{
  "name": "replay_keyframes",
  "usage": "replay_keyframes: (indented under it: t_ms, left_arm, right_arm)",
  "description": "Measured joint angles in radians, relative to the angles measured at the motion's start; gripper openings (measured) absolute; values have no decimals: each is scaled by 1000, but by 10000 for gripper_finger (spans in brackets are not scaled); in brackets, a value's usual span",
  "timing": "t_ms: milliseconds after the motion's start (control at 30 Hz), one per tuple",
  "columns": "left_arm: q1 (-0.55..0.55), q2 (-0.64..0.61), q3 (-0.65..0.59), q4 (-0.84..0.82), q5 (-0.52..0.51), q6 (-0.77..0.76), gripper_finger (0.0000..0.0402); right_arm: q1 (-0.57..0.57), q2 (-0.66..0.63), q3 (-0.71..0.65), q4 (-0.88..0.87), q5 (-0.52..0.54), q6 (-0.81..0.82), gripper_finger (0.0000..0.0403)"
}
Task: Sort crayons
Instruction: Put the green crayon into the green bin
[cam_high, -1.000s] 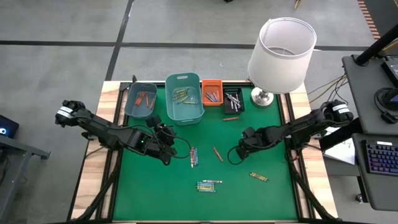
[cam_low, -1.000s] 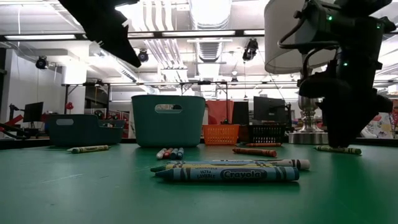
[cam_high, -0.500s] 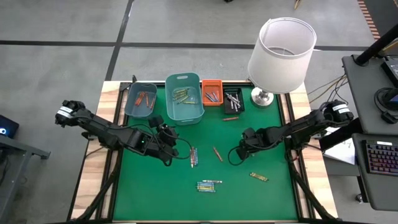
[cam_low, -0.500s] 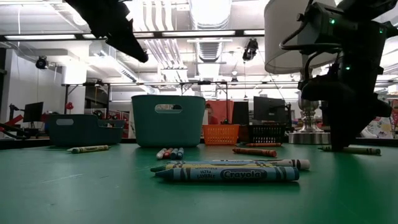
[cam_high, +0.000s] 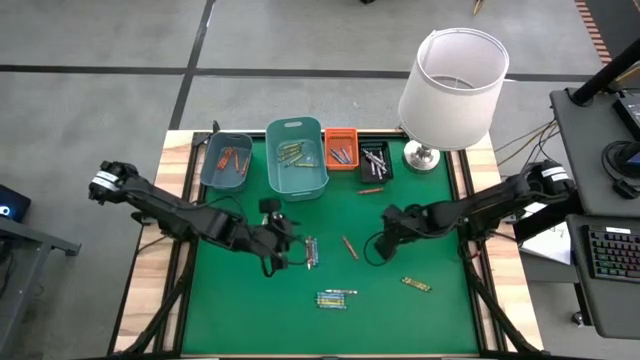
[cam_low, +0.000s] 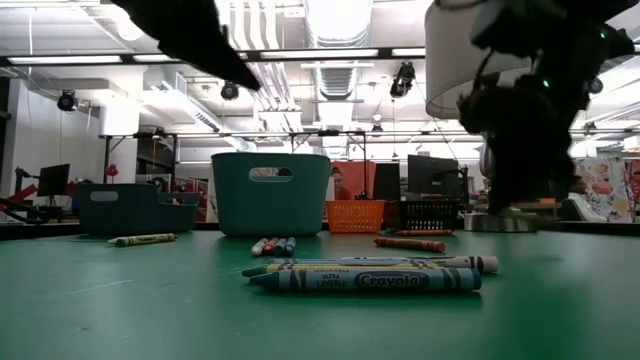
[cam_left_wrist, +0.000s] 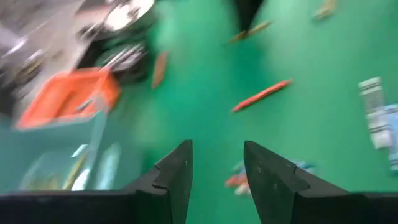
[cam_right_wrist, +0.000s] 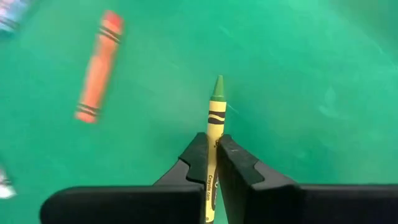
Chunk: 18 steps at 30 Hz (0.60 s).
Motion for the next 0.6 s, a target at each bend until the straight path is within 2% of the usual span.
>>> replay_keyframes:
  t_ms: [167,333,533,600]
  left_arm:
    - [1,0,-115,373,173,137,118]
    - [17,0,-221,695,181,153,118]
    - [66,2,-313,940,253,132,140]
    - [82,5,-331,1004,267,124,152]
  right_arm:
    - [6,-35,0,185,22,-152,13]
    - [6,-38,-1,388,62,-332,13]
    - [6,-1,-1,738,60,-594,13]
    - [6,19,-1,863,28,-667,13]
